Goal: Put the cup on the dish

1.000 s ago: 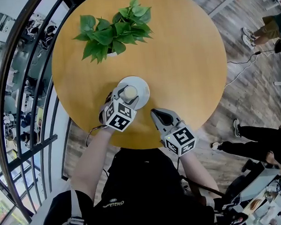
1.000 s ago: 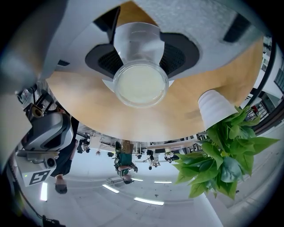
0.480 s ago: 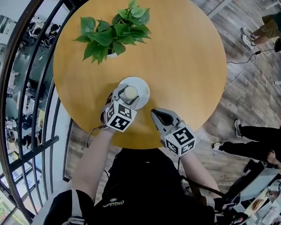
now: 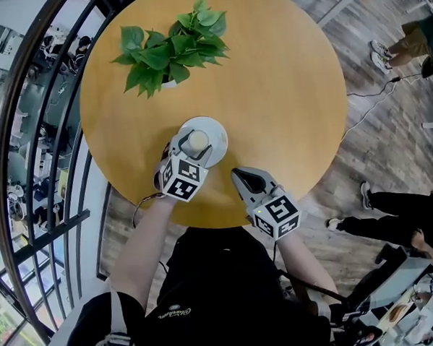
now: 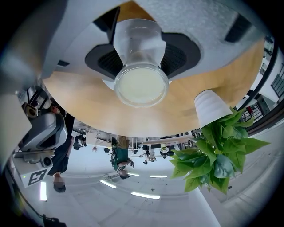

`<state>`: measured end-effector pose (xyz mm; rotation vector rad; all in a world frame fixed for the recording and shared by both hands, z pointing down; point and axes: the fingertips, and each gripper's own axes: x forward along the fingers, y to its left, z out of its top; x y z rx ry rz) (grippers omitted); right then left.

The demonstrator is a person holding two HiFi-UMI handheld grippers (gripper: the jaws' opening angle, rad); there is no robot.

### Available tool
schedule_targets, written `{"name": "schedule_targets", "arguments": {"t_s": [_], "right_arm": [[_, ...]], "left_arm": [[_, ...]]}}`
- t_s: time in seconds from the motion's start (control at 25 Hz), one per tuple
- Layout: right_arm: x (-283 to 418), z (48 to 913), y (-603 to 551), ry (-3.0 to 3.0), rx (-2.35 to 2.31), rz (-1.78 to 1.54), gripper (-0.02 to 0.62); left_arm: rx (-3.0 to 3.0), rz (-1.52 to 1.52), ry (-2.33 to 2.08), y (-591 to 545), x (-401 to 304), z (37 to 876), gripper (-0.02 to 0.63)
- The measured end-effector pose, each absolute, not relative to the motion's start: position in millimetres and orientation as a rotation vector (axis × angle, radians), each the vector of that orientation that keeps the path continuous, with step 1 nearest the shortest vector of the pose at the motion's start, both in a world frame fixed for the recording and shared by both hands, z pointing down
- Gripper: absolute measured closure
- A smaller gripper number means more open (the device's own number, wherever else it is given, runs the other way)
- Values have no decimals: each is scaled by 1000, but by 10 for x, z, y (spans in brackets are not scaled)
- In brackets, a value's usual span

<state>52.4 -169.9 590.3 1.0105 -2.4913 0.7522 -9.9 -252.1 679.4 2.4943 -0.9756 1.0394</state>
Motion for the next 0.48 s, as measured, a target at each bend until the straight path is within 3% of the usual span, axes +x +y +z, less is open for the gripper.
{"name": "schedule_targets", "arguments": {"t_s": [0.48], "right_arm": [[557, 5919, -1644, -2490, 1010, 762, 591]], "left_arm": [[2487, 1000, -975, -2493, -64, 6787, 304]]}}
